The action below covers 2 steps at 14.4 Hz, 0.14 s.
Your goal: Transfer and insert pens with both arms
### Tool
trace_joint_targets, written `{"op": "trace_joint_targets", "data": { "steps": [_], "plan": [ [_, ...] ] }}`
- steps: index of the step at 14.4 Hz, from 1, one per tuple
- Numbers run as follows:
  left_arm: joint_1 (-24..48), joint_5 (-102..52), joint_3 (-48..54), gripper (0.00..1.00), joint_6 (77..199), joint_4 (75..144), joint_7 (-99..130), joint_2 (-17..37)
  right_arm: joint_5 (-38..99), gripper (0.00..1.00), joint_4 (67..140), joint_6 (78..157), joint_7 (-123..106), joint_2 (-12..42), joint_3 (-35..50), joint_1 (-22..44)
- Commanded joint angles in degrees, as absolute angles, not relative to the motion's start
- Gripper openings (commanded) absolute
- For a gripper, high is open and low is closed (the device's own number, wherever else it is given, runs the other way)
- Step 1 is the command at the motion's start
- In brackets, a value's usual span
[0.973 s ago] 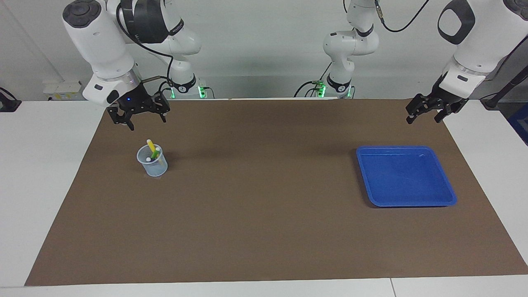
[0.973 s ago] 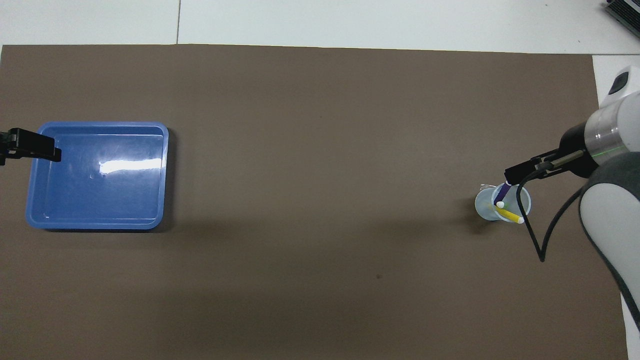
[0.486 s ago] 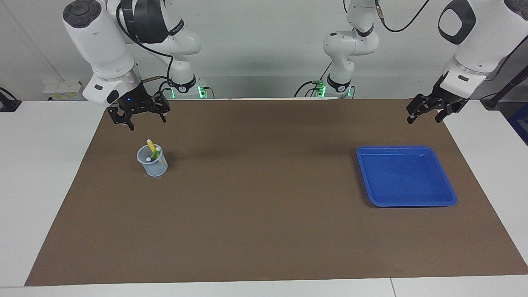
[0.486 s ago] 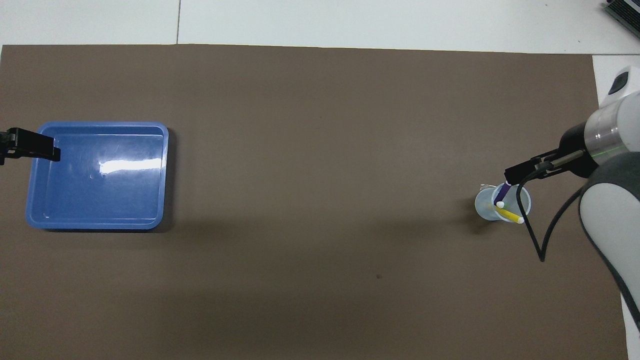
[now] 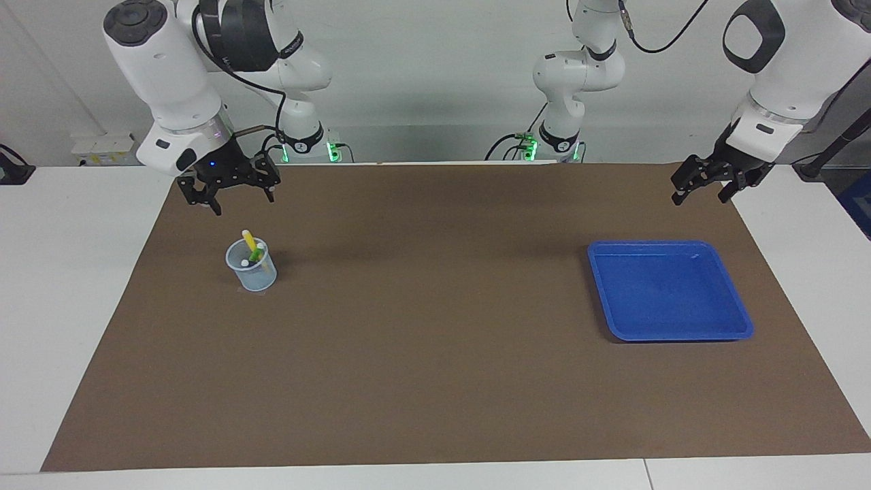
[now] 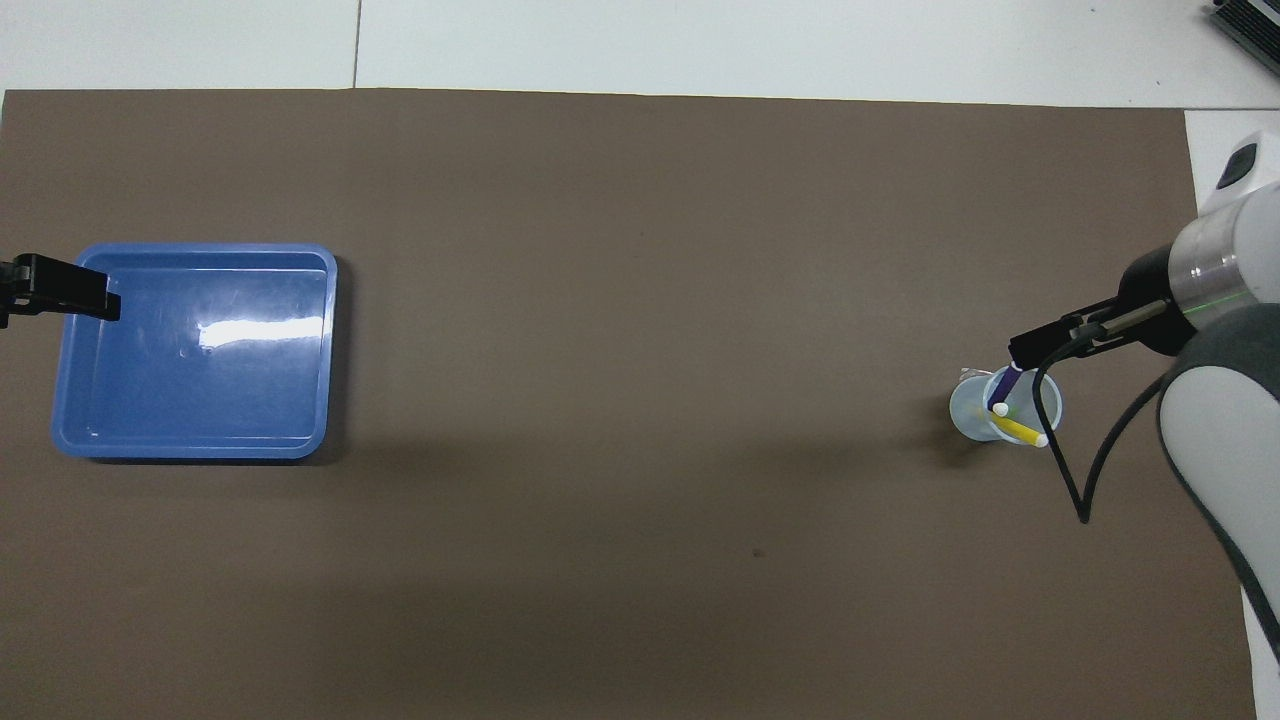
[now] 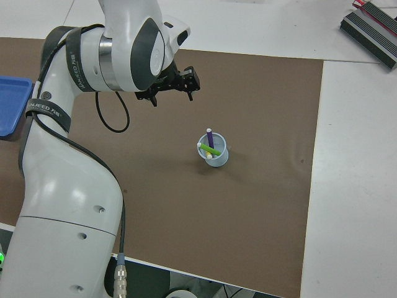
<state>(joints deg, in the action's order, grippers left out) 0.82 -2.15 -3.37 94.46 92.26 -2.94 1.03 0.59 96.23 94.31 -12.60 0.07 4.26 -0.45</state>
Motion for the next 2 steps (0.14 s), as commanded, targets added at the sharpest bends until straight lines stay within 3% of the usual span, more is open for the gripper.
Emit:
{"op": "trace_joint_targets", "data": {
  "steps": [1,2],
  "plan": [
    [0.79,-2.72,-3.78,1.0,95.54,93.6,-2.72,0.18,1.41,1.0,95.19,94.04,-11.51,0.88,4.75,-1.05],
    [0.79,-2.72,-3.61,1.0,95.54,93.6,-2.72,0.18,1.41,1.0,95.19,94.13,-11.51,0.88,4.75,-1.05]
  ]
}}
